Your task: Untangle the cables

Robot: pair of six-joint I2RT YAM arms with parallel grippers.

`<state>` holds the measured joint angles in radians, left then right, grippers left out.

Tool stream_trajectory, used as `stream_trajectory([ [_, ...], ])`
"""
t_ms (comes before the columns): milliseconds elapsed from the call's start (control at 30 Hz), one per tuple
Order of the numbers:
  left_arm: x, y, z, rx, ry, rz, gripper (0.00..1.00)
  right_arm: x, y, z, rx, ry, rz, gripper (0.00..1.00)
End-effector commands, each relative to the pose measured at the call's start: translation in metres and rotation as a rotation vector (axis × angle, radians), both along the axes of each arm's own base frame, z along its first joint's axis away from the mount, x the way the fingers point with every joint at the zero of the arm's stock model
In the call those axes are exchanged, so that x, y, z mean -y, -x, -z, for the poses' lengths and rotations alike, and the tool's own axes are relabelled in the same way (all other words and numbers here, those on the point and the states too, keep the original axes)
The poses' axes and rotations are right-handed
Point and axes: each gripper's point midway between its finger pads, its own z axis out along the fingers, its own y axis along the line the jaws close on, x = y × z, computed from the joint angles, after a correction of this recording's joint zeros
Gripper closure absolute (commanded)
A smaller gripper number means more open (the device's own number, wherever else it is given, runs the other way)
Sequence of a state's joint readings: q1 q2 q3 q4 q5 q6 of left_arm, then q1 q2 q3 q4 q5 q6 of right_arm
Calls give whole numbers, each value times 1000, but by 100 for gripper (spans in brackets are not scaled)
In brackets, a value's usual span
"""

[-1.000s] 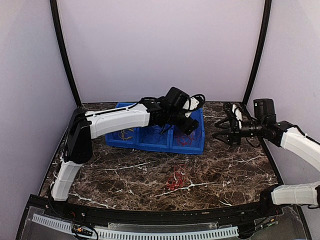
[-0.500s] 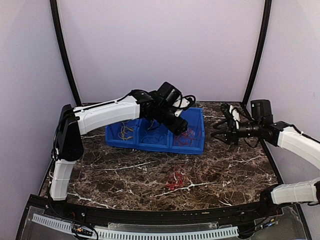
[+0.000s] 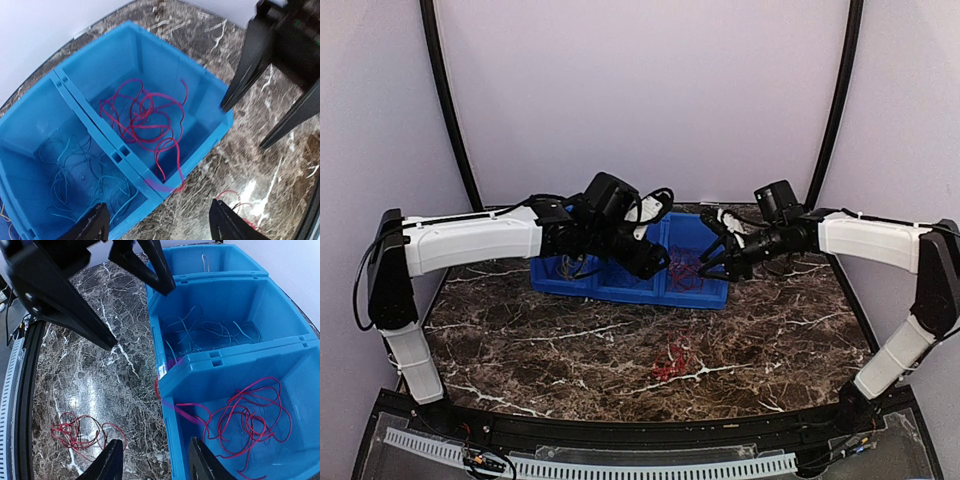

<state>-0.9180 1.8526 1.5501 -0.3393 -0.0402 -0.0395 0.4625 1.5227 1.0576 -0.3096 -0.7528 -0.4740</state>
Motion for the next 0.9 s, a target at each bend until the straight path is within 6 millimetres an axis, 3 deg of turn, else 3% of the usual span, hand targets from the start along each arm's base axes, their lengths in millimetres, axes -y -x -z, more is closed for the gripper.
stream_trajectory([
  [0,1,4,-55,29,232,-13,29,-16,-7,6,35,56,-53,52],
  [300,-8,10,-66,-68,376,-37,30,-43,-23,25,53,124,-101,48],
  [400,-19,19,-78,-66,423,-53,31,-39,-20,23,60,137,-86,49],
  [433,-23,23,-69,-81,414,-58,31,-35,-19,21,79,147,-76,49],
  [467,-28,27,-78,-73,438,-56,31,-29,-18,22,97,167,-61,49],
  [500,-32,32,-68,-89,424,-60,31,-25,-16,21,115,181,-52,49],
  [533,-35,38,-75,-91,444,-46,31,-20,-14,18,134,191,-42,49],
  [733,-49,81,-33,-189,413,16,36,-1,15,-1,174,164,-19,49],
  [867,-47,108,-3,-203,327,53,38,14,33,5,181,169,-2,49],
])
